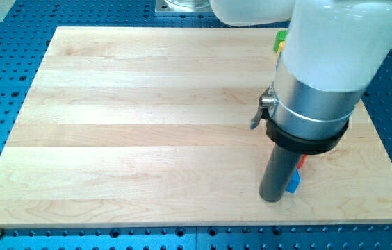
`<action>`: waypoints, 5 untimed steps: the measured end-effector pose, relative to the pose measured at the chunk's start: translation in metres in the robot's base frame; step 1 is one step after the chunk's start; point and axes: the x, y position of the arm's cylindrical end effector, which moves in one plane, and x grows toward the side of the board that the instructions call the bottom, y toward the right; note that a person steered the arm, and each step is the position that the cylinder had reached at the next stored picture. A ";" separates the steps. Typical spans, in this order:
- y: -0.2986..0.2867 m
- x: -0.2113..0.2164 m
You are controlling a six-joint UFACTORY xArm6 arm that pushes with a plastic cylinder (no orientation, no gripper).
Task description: Move the blue triangle below the red circle
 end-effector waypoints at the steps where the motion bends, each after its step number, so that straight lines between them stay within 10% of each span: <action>1: 0.012 0.000; 5: 0.016 0.000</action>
